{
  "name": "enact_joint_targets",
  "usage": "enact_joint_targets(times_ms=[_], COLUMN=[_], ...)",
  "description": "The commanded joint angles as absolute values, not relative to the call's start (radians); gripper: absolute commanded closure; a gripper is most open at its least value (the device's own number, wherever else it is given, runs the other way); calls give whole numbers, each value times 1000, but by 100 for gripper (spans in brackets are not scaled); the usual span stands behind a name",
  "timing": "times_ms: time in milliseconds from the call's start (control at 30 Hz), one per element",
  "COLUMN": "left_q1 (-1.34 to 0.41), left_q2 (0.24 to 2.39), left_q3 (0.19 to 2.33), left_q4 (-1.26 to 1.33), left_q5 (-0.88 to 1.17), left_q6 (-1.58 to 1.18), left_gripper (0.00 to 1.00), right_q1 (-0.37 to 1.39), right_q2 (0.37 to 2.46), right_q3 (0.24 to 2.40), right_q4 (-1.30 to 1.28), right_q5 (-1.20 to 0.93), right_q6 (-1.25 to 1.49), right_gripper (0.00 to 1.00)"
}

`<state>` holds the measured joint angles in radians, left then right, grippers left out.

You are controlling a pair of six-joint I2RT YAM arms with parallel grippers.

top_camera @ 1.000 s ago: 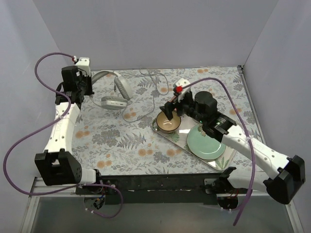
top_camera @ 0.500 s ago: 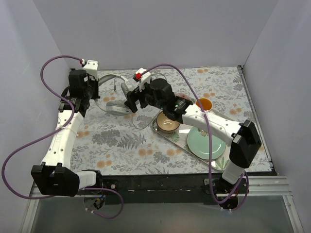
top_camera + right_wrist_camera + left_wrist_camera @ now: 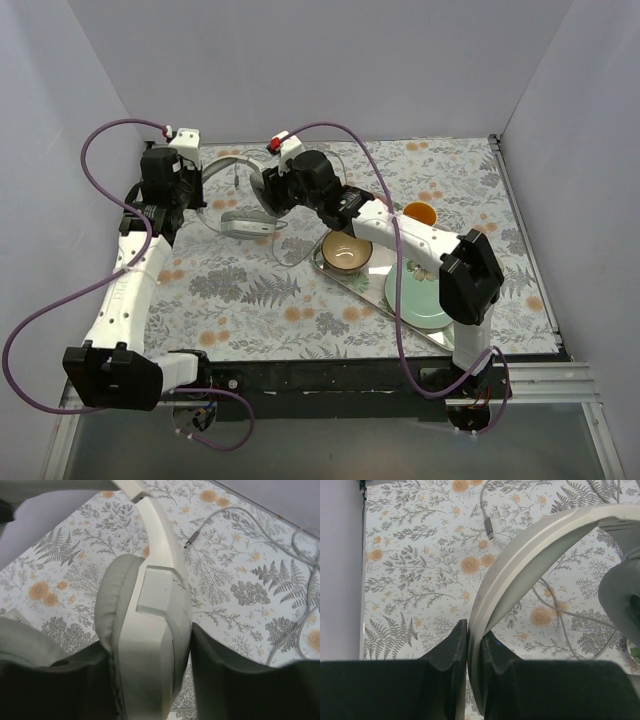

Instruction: Wrap the headphones

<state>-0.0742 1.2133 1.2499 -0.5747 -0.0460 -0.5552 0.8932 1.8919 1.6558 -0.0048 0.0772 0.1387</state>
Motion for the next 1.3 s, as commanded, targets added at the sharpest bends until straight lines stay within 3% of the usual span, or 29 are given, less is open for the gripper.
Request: enact_joint_targets(times_ms=[0, 67, 133, 267, 400, 600, 700, 733, 767, 800, 833, 867, 933, 967, 1067, 1267], left_q1=[-77, -78, -80, -84, -87, -91, -90, -91, -91, -91, -87, -86, -77, -71, -43, 96], left_q2=[1158, 1166, 1178, 1229, 1264, 1273, 1287, 1285, 1285, 1287, 1290, 1298, 1334, 1348, 1399, 1463], left_q3=[1247, 1229, 1184, 1112, 1109, 1118, 1108, 1111, 1120, 1147, 1172, 1195, 1276, 1299, 1388, 1587], left_q4=[-539, -526, -500, -433, -405, -414, -468, -480, -492, -524, -543, -561, -620, -638, -693, -758], left_q5=[51, 63, 46, -63, -126, -126, -114, -106, -80, -66, -49, -25, -2, 58, 112, 288], left_q6=[-597, -572, -552, -473, -428, -394, -399, -408, -434, -449, -465, -504, -537, -551, -589, -682], left_gripper=[100, 98, 84, 63, 62, 65, 96, 100, 100, 100, 100, 100, 100, 100, 100, 100], right_q1=[877, 877, 877, 877, 879, 877, 876, 874, 874, 874, 870, 867, 859, 858, 856, 827], right_q2=[1914, 1908, 1902, 1881, 1873, 1890, 1872, 1868, 1865, 1862, 1858, 1842, 1813, 1766, 1647, 1402], right_q3=[1697, 1686, 1684, 1690, 1709, 1763, 1746, 1743, 1743, 1746, 1749, 1752, 1746, 1721, 1649, 1455], right_q4=[29, 37, 48, 52, 26, -60, -25, -17, -11, -9, -9, -11, 6, 26, 75, 241], right_q5=[20, 17, 20, 6, -43, -83, -101, -101, -100, -104, -118, -136, -192, -201, -204, -225], right_q6=[132, 108, 52, -40, -135, -230, -230, -233, -236, -244, -245, -245, -239, -242, -265, -236], right_gripper=[63, 84, 99, 99, 99, 99, 99, 99, 95, 84, 70, 46, 32, 19, 4, 1])
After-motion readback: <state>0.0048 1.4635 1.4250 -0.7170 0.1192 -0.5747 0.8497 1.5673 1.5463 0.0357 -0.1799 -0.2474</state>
